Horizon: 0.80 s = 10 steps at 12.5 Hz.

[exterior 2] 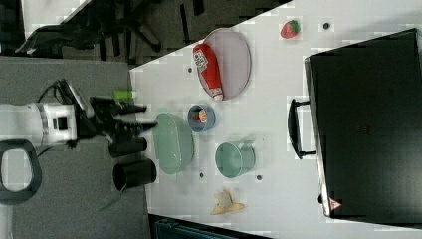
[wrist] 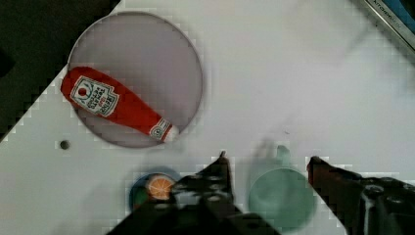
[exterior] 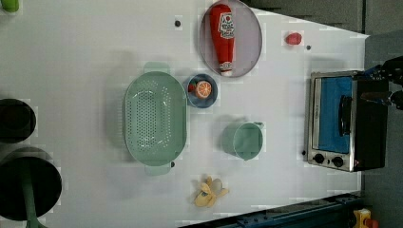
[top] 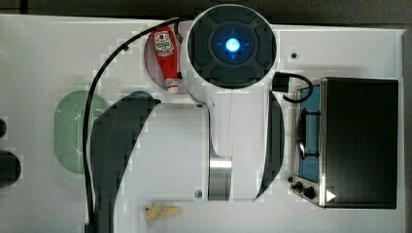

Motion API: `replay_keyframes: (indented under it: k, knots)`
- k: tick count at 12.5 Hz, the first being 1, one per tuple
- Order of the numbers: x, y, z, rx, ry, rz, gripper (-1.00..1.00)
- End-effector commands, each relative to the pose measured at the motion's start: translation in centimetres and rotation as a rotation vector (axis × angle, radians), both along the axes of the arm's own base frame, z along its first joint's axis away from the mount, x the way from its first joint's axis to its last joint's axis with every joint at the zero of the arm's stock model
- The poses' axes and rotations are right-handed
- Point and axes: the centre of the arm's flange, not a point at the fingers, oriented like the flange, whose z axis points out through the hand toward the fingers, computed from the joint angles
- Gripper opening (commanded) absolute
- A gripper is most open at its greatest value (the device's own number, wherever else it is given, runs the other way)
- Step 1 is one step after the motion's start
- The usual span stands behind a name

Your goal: Flap open oven.

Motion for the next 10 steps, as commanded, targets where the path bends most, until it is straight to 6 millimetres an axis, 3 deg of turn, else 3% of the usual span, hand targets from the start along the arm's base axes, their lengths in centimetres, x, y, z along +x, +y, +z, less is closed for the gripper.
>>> replay_keyframes:
  k: [1,3,6,7,10]
  knots:
    - [-10.38,-2.41,7.03,-0.019,0.037,0.037,0.59]
    - [-10.39,-2.41,7.03,-0.019,0.037,0.037,0.99]
    - [-10.38,-2.41,7.03,-0.019,0.037,0.037,1.0]
    - [-10.38,-2.41,7.03,-0.019,0.037,0.037,0.89]
    - [-10.38,-2.44,6.99,-0.019,0.038,0.036,0.14]
